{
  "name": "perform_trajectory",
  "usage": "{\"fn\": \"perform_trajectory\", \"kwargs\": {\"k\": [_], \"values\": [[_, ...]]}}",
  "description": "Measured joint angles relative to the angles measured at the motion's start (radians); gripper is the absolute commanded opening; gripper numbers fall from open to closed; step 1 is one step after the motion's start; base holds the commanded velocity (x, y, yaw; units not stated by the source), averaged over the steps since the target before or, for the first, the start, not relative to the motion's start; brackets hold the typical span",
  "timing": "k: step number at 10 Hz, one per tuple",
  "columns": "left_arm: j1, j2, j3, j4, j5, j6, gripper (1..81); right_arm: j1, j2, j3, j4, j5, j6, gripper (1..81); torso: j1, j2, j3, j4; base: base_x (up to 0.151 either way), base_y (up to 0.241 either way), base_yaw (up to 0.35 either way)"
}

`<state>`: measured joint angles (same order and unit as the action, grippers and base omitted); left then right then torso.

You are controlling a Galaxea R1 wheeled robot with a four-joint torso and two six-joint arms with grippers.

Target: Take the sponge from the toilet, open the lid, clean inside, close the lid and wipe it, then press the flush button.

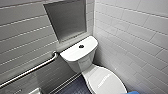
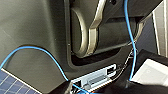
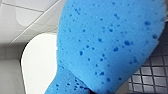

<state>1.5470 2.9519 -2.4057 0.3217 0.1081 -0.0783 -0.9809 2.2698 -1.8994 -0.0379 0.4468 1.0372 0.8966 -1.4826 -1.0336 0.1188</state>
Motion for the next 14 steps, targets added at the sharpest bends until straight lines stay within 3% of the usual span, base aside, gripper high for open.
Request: {"fn": "perform_trajectory", "kwargs": {"k": [4, 7, 10, 12, 14], "values": [[0.0, 0.009, 0.0, 0.0, 0.0, 0.021, 81.1, -0.216, -0.044, 0.012, -0.003, 0.06, 0.0, 1.0, 0.0, 0.0, 0.0, 0.0, 0.0, 0.0, 0.0], [-0.004, 0.01, 0.0, 0.005, 0.0, 0.024, 81.1, -0.348, -0.056, 0.07, -0.111, 0.069, -0.004, 1.0, 0.0, -0.001, 0.0, 0.0, 0.0, 0.0, 0.0], [-0.006, 0.012, 0.0, 0.019, 0.0, 0.025, 81.1, -0.358, -0.123, 0.243, -0.171, 0.021, -0.053, 1.0, 0.0, -0.002, 0.0, 0.0, 0.0, 0.0, 0.0], [-0.006, 0.013, 0.0, 0.019, -0.003, 0.026, 81.1, -0.342, -0.155, 0.356, -0.201, -0.055, -0.111, 1.0, 0.0, -0.002, 0.0, 0.0, 0.0, 0.0, 0.0], [-0.006, 0.019, 0.0, 0.02, -0.004, 0.025, 81.1, -0.25, -0.183, 0.423, -0.216, -0.141, -0.15, 1.0, 0.0, -0.002, 0.0, 0.0, 0.0, 0.0, 0.0]]}}
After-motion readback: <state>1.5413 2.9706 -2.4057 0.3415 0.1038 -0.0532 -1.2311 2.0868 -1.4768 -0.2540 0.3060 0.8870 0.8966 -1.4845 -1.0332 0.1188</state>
